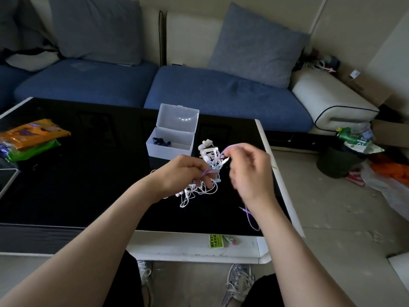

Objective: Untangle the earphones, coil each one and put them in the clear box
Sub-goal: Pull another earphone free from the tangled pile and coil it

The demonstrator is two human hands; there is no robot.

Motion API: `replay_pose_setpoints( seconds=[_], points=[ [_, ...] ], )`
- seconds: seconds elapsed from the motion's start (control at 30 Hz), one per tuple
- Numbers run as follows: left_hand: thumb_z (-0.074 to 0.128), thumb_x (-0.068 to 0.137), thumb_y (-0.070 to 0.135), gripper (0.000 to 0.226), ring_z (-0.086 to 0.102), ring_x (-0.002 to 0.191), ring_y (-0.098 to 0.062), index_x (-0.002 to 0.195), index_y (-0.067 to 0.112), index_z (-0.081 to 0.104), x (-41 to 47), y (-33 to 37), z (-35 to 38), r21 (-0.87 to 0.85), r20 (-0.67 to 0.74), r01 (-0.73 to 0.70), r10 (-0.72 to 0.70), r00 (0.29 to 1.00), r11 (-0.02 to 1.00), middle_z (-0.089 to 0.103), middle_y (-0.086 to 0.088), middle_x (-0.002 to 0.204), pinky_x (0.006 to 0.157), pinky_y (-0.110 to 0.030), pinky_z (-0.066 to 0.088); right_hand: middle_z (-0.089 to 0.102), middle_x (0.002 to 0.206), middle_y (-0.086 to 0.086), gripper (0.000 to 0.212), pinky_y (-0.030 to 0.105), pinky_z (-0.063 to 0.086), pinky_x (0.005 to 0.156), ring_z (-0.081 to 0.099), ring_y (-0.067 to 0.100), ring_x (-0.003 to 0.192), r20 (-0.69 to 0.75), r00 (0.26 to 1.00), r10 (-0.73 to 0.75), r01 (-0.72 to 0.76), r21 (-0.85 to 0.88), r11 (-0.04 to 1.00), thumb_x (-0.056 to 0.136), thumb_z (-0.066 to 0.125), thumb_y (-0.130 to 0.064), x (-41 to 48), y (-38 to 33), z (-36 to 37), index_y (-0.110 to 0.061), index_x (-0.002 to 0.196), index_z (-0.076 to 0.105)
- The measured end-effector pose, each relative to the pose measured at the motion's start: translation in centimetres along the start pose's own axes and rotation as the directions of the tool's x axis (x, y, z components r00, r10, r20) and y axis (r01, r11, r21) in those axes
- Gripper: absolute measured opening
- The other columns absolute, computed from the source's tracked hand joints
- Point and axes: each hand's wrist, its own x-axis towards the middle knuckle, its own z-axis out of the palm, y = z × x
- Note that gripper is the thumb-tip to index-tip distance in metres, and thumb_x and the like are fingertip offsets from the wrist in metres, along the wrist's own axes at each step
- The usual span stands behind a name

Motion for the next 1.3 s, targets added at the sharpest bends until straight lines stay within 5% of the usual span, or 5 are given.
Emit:
replay_pose_setpoints(
  seconds=[0.3,0.53,0.77,1.0,1.3],
  points=[
    [0.039,0.105,-0.003,0.038,0.062,0.090,-0.014,0.128,0.001,0.069,0.1,1.6,1.0,-0.543,0.015,-0.079,0.103,0.995,0.836,0.076,-0.012,0.113,0.078,-0.021,0.046,0.047,0.043,-0.022,0.036,0.024,0.026,0.054,0.040,0.006,0.055,0.039,0.913,0.405,-0.382,-0.262,0.886,0.095,0.055,-0.015,0.6,1.8,-0.5,-0.029,0.067,0.074],
    [0.044,0.109,0.002,0.034,0.072,0.088,0.002,0.126,0.015,0.070,0.6,0.2,0.9,-0.106,-0.330,-0.074,0.035,0.943,0.992,0.077,0.006,0.114,0.083,-0.017,0.052,0.049,0.043,-0.022,0.032,0.014,0.029,0.049,0.047,-0.005,0.039,0.508,0.766,0.394,-0.128,-0.480,0.868,0.106,0.053,-0.023,-1.7,-0.1,1.5,-0.027,0.086,0.076],
    [0.046,0.094,0.032,0.027,0.068,0.093,-0.016,0.101,0.036,0.072,0.3,-0.8,-0.2,0.429,-0.101,0.017,0.030,0.994,0.903,0.073,0.015,0.088,0.094,-0.052,0.055,0.045,0.048,-0.007,0.031,0.029,0.032,0.052,0.040,0.006,0.050,0.420,0.907,0.032,0.107,-0.304,0.947,0.098,0.060,-0.016,-1.3,-0.4,0.9,-0.018,0.071,0.076],
    [0.039,0.100,-0.006,0.040,0.065,0.089,-0.013,0.106,0.007,0.077,-0.4,0.8,0.1,-0.147,0.071,-0.013,0.024,0.997,0.989,0.075,-0.003,0.094,0.082,-0.024,0.047,0.068,0.066,-0.015,0.024,0.017,0.040,0.060,0.060,0.000,0.066,-0.126,0.988,0.088,-0.124,-0.315,0.941,0.097,0.063,-0.021,0.5,0.6,-1.6,-0.023,0.075,0.073],
    [0.042,0.105,-0.001,0.042,0.068,0.115,-0.012,0.138,0.012,0.063,0.3,0.7,0.0,-0.307,-0.086,-0.077,0.053,0.995,0.949,0.076,0.001,0.126,0.104,-0.027,0.045,0.067,0.061,-0.016,0.027,0.023,0.040,0.055,0.059,0.003,0.056,0.402,0.851,0.338,-0.050,-0.579,0.814,0.100,0.062,-0.030,-1.0,1.1,0.5,-0.030,0.081,0.080]
  ],
)
